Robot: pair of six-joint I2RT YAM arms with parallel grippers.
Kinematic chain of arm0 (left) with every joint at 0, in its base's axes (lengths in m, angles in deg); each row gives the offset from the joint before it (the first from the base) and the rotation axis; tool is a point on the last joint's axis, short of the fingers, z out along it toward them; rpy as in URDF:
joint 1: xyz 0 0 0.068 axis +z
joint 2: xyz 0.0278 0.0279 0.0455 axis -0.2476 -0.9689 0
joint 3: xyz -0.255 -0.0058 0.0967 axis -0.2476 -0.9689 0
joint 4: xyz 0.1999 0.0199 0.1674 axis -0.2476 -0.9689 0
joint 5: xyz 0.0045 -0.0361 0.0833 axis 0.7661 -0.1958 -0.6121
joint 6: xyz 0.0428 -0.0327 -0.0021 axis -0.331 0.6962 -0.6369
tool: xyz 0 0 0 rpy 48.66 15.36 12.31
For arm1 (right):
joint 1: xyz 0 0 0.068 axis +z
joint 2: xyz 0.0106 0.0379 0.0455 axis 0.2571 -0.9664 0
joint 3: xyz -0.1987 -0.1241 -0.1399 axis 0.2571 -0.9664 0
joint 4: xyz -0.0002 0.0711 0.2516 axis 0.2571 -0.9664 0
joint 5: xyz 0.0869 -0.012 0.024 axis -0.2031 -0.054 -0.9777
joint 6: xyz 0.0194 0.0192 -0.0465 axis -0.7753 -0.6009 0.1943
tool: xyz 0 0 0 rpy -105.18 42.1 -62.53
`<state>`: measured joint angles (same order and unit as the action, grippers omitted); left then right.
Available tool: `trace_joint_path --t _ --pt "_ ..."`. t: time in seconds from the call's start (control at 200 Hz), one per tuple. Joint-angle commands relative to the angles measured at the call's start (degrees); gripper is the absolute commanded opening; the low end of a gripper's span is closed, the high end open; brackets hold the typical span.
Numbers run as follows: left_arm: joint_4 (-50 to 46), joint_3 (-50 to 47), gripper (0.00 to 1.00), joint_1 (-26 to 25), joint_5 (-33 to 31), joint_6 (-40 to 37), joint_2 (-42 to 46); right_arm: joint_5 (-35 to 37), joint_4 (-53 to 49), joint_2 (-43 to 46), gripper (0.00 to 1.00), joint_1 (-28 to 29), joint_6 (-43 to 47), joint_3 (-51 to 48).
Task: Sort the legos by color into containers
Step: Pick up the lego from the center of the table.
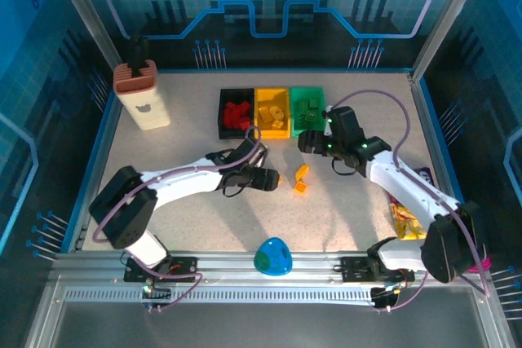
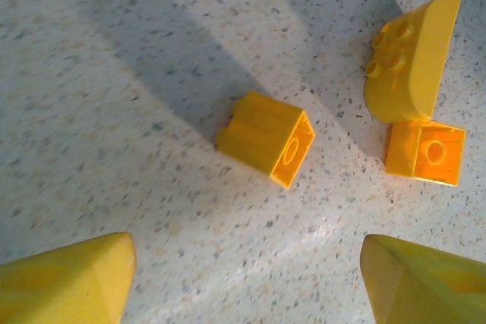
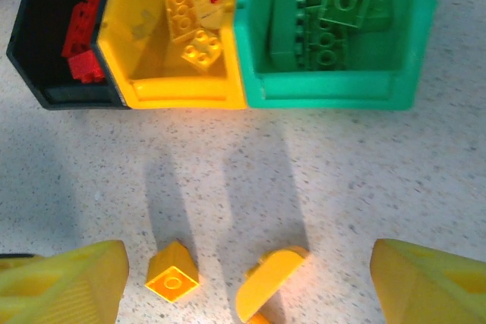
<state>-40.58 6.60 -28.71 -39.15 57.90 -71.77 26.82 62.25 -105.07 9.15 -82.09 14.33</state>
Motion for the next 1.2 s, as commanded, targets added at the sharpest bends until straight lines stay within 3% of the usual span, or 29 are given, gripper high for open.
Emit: trace_joint_path --t 0.0,0.21,0.615,0.941,1.196 --pt "-1.76 4.43 0.77 -1.11 1.34 -2.64 -4.11 -2.17 2.84 3.93 0.84 -2.21 0.31 -3.68" --pt "-2.1 7.48 0.71 -1.8 -1.86 -1.4 -9.7 -4.57 5.27 7.32 0.84 -4.88 -1.29 -10.08" --pt "-3.29 12.64 0.64 -1.83 -3.92 -1.87 -16.63 -5.45 6.0 7.33 0.84 -6.2 -1.95 -12.04" --pt "-4.56 13.78 0.43 -1.85 -5.54 -2.05 -15.94 -6.06 5.49 8.14 0.83 -7.81 -2.18 -12.83" --pt "-5.96 15.36 0.38 -1.78 -6.67 -2.83 -13.72 -6.47 5.39 8.89 0.83 -8.43 -2.44 -13.54"
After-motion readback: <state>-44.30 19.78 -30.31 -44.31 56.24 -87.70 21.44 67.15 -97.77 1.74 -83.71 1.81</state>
